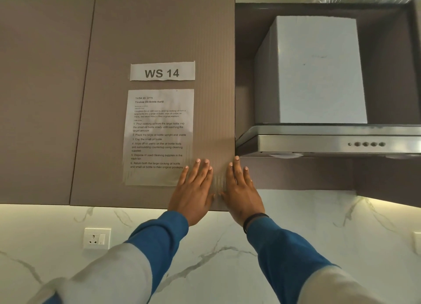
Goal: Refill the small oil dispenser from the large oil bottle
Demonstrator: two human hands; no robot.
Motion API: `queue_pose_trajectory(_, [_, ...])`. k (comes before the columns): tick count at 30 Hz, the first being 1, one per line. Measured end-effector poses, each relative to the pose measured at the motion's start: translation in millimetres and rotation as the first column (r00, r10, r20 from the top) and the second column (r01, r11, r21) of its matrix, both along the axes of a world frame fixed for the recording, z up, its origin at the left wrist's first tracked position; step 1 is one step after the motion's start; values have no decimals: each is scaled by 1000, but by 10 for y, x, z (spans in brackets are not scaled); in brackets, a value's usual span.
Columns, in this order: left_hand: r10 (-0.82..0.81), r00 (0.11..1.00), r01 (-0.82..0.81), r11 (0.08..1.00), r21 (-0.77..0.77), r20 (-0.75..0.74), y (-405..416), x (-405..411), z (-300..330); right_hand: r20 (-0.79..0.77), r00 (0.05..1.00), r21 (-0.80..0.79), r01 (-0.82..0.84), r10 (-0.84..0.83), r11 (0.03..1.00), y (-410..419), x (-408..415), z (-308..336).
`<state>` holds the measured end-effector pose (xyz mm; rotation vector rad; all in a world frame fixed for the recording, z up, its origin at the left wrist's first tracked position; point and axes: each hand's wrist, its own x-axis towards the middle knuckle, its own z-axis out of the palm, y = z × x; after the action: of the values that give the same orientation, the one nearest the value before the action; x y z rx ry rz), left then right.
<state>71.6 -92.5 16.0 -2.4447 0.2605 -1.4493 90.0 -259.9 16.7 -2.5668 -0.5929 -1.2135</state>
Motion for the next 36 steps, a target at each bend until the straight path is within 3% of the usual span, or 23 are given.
queue_pose_trajectory(18, [-73, 991, 71, 997, -27, -109, 235, 99, -69, -85, 990, -15, 110, -111, 994, 34, 85, -113])
queue_pose_trajectory(25, [-139, 988, 144, 986, -82, 62, 349, 65, 5, 125, 985, 78, 112, -121, 991, 236, -64, 21])
queue_pose_trajectory(30, [-89, 981, 113, 985, -133, 172, 588, -21, 223, 288, 955, 53, 62, -74, 997, 516, -170, 307])
queue_pose_trajectory(36, [7, 985, 19, 989, -148, 175, 1049, -25, 289, 250, 962, -10, 115, -109, 993, 647, -144, 457])
